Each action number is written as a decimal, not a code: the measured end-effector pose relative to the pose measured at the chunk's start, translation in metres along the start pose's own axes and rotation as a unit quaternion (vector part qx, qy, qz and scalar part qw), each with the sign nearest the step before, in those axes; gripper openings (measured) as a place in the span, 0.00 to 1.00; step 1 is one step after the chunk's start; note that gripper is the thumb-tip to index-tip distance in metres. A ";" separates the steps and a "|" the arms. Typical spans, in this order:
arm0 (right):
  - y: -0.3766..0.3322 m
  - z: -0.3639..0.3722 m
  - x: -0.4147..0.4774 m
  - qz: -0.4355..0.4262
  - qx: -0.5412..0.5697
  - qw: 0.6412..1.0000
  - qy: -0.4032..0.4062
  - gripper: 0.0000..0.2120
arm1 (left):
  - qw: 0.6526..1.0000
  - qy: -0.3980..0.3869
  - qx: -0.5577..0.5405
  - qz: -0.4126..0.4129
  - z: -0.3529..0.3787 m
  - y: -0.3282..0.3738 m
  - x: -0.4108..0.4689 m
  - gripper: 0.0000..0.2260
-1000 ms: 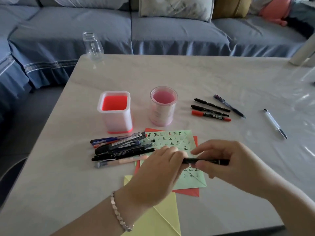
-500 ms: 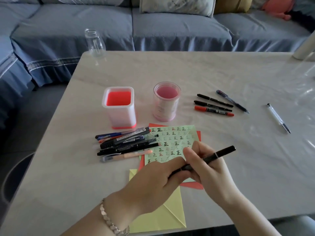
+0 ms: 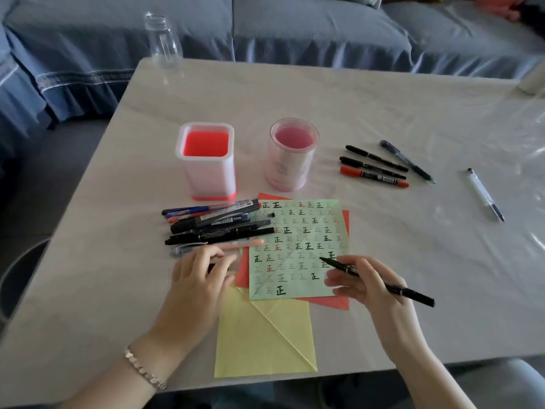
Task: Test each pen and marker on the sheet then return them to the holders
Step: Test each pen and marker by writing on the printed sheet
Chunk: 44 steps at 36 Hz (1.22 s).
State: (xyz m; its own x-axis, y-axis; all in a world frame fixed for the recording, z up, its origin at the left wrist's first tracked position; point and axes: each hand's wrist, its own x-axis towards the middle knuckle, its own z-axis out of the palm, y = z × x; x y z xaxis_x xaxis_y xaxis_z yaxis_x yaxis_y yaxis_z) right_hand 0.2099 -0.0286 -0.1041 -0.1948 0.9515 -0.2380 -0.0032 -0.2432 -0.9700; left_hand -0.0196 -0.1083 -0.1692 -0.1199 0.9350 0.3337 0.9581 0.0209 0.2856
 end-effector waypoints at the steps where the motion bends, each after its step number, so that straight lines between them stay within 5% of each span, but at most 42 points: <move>1: 0.001 0.002 0.000 -0.002 -0.006 1.000 0.008 0.09 | 1.000 0.003 -0.015 0.007 -0.001 0.005 0.000 0.15; 6: 0.004 0.011 0.001 -0.046 -0.057 0.996 0.048 0.09 | 0.982 -0.098 -0.061 0.152 -0.002 0.030 -0.002 0.14; 12: 0.014 0.024 0.003 -0.082 -0.076 0.990 0.086 0.12 | 0.967 -0.189 -0.066 0.156 0.009 0.032 -0.012 0.15; 20: 0.041 0.045 0.007 -0.128 -0.127 0.974 0.136 0.24 | 0.969 -0.185 -0.083 0.139 0.009 0.034 -0.011 0.15; 44: 0.063 0.054 0.009 -0.176 -0.182 0.955 0.157 0.18 | 0.967 -0.183 -0.126 0.127 0.009 0.033 -0.010 0.15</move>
State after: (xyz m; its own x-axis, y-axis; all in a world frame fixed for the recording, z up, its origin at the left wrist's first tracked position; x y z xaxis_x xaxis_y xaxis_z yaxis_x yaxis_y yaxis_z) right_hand 0.1552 -0.0454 -0.1646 0.0595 0.9857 0.1576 0.3378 0.1286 -0.9324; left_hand 0.0157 -0.1139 -0.1711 0.2556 0.9621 0.0948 0.8455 -0.2700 0.4607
